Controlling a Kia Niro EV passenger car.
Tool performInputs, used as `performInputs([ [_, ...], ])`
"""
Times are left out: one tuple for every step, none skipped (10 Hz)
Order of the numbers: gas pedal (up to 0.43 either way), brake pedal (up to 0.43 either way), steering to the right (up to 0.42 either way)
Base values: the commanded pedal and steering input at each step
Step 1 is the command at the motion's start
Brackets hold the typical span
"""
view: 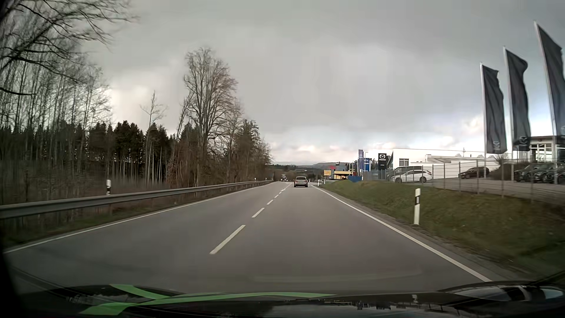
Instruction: Follow the waypoints while adhering to traffic rules and regulations
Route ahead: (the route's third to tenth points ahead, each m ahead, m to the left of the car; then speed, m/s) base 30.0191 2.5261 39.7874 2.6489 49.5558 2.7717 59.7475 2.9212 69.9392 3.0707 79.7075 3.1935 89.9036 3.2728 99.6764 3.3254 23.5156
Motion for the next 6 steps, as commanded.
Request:
performInputs([
  [0.067, 0.0, -0.003],
  [0.067, 0.0, -0.003],
  [0.067, 0.0, -0.003],
  [0.067, 0.0, -0.003],
  [0.067, 0.0, -0.003],
  [0.067, 0.0, -0.003],
])
